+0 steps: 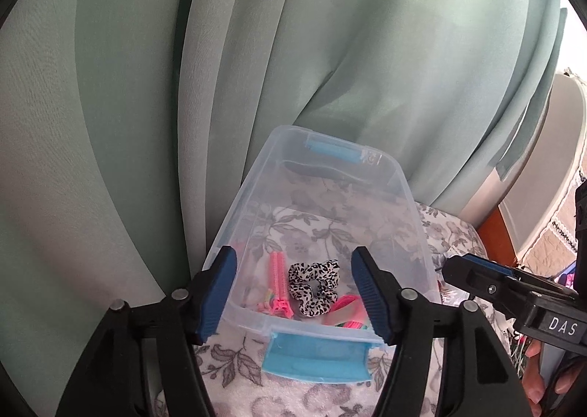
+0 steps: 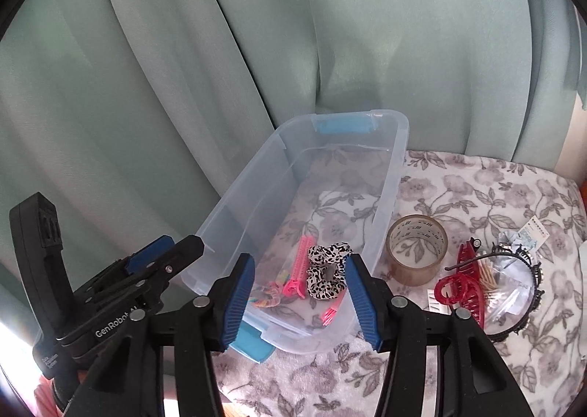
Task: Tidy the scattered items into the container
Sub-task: 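Withdraw both tools from the box toward the tape roll and claw clip, then grasp the red claw clip with the left gripper while the right grasps the black beaded headband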
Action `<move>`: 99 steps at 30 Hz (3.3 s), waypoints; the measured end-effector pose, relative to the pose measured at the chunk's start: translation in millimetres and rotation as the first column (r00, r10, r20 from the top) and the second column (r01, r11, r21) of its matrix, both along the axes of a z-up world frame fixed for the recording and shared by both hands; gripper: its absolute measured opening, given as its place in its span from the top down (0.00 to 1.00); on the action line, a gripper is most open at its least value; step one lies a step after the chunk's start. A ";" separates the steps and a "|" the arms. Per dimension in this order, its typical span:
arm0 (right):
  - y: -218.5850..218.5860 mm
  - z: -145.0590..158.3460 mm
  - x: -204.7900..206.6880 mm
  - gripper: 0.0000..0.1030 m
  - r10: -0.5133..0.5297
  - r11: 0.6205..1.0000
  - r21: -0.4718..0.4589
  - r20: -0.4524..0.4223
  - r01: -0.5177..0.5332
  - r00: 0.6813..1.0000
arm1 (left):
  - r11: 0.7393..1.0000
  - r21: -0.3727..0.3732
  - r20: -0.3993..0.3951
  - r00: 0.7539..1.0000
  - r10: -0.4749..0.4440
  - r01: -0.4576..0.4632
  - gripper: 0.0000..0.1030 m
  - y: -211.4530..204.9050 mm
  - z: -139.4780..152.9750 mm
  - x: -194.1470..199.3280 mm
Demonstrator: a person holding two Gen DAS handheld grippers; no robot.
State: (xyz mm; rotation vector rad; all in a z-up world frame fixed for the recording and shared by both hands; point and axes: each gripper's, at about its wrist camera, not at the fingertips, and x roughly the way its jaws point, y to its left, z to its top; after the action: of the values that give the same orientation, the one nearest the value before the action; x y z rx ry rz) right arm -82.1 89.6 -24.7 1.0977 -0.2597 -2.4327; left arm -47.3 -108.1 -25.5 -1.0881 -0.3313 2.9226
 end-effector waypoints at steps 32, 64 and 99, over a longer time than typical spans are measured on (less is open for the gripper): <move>102.9 40.3 98.0 0.00 -0.185 0.983 -0.037 -0.256 0.182 0.949 | 0.987 -0.148 -0.114 0.991 -0.076 0.059 0.12 102.4 60.1 72.6; 210.4 -39.9 90.6 0.00 -0.348 0.936 -0.063 -0.048 0.345 0.936 | 0.962 -0.065 0.057 0.963 -0.263 0.266 0.00 205.8 -13.8 27.0; 244.5 -120.1 21.4 0.30 -0.419 0.905 -0.024 0.127 0.425 0.899 | 0.982 -0.052 0.224 0.960 -0.168 0.184 0.18 231.1 -97.0 -56.7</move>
State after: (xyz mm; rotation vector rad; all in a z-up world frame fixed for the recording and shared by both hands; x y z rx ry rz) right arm -60.7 334.0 -144.8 1.2738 -0.6582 -2.7155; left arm -104.0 123.0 -122.5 -1.3769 -0.1222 2.6839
